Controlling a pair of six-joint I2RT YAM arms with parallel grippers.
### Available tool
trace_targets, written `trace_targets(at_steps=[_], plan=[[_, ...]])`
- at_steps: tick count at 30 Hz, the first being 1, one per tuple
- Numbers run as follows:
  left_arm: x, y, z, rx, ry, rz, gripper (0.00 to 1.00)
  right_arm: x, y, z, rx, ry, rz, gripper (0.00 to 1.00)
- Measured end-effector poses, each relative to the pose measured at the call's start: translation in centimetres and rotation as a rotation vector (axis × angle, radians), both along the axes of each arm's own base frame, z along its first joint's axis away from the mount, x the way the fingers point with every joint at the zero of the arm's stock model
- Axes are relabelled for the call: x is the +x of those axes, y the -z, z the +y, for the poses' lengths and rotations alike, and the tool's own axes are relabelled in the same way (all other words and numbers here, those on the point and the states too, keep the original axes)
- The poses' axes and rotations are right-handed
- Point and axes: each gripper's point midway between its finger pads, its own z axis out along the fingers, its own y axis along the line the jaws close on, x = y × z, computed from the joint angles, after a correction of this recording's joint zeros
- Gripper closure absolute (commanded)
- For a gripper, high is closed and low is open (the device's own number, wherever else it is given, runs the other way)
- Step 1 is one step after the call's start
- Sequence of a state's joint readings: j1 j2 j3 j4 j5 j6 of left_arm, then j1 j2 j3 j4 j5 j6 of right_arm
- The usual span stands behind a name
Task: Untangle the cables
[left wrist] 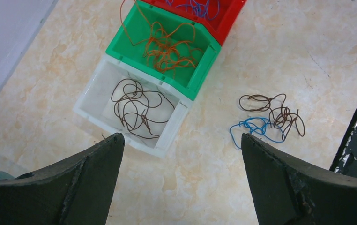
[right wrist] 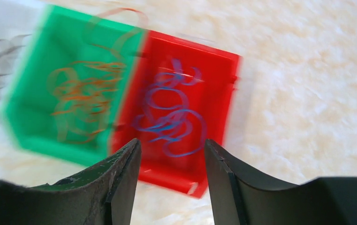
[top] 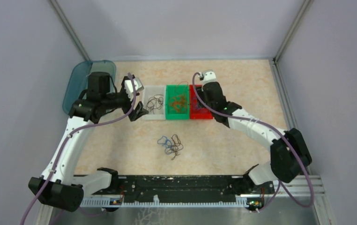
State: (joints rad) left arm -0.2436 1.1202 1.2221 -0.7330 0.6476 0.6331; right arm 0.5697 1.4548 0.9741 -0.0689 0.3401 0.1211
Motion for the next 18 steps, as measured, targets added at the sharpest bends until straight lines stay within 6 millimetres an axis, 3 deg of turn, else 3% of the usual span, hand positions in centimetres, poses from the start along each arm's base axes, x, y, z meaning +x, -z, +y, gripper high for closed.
trace_targets(at_steps=[3, 6, 9, 12, 17, 18], plan=[[0.4, 0.1, 0.4, 0.007, -0.026, -0.003, 0.00, -3.0, -3.2, 4.8, 0.052, -0.145, -0.067, 0.45], [1.3, 0.0, 1.2, 0.017, -0.084, -0.012, 0.00, -6.9, -3.6, 10.6, 0.107, -0.339, -0.055, 0.45], [2.2, 0.0, 2.1, 0.026, -0.149, -0.013, 0.00, -10.8, -1.1, 15.4, 0.119, -0.516, 0.023, 0.45], [3.1, -0.1, 3.0, 0.039, -0.216, -0.022, 0.00, -13.9, 3.1, 18.3, 0.094, -0.643, 0.138, 0.46], [3.6, -0.6, 3.7, 0.052, -0.258, -0.043, 0.00, -16.8, 8.6, 20.1, 0.054, -0.743, 0.292, 0.50], [3.7, -0.7, 3.7, 0.052, -0.260, -0.045, 0.00, -16.9, 8.9, 20.1, 0.051, -0.746, 0.298, 0.51]])
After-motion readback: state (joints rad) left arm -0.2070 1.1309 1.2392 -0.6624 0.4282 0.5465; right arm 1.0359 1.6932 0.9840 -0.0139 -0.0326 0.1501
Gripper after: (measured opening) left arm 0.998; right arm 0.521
